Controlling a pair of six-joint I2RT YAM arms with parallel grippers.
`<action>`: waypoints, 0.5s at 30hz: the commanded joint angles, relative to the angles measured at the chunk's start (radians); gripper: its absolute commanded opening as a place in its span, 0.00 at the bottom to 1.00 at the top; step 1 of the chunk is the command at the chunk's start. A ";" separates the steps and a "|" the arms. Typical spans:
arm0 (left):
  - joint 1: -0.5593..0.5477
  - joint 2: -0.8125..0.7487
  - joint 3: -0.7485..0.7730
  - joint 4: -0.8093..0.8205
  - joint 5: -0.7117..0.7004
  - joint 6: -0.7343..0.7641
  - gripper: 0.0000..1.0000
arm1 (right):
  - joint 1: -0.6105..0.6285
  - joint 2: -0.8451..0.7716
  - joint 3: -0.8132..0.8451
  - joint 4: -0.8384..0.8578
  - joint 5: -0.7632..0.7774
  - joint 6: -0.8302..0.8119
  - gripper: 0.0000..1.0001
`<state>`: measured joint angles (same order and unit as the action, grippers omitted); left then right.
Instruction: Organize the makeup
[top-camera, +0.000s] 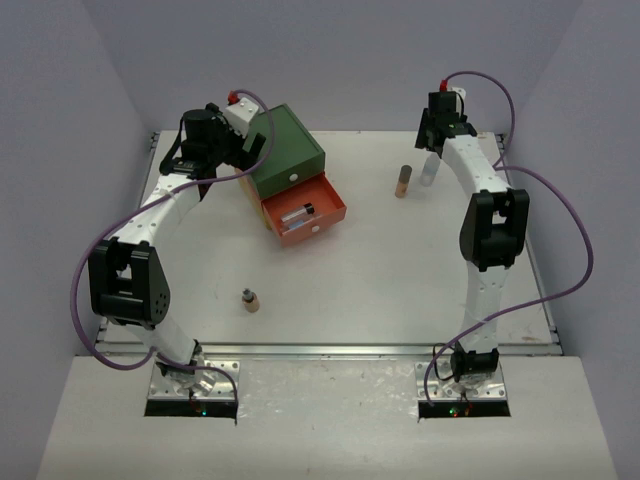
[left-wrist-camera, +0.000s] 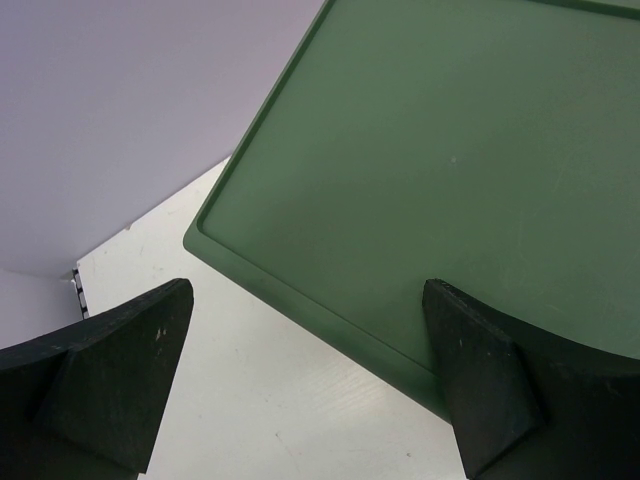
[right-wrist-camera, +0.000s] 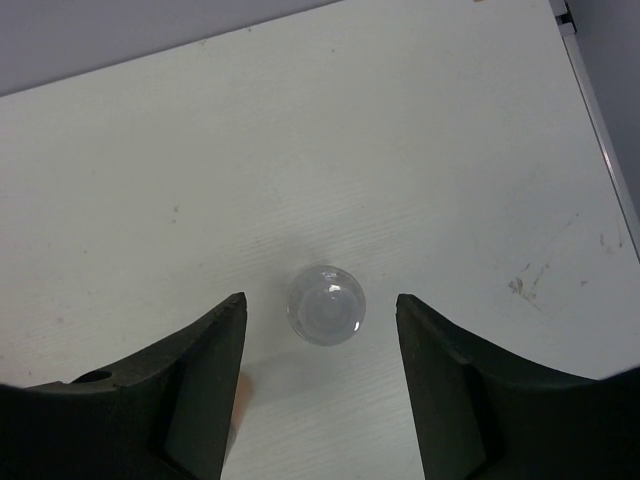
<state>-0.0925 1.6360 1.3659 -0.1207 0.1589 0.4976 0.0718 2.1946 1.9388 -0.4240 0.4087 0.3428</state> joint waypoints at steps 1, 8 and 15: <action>-0.006 0.041 -0.033 -0.119 -0.033 0.033 1.00 | -0.011 0.017 0.008 0.040 0.008 0.010 0.61; -0.005 0.046 -0.037 -0.117 -0.033 0.031 1.00 | -0.016 0.039 -0.012 0.040 0.002 0.003 0.61; -0.004 0.054 -0.038 -0.117 -0.030 0.029 1.00 | -0.021 0.072 0.000 0.040 -0.020 0.003 0.57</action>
<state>-0.0925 1.6382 1.3659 -0.1175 0.1600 0.4973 0.0601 2.2510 1.9228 -0.4195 0.3922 0.3428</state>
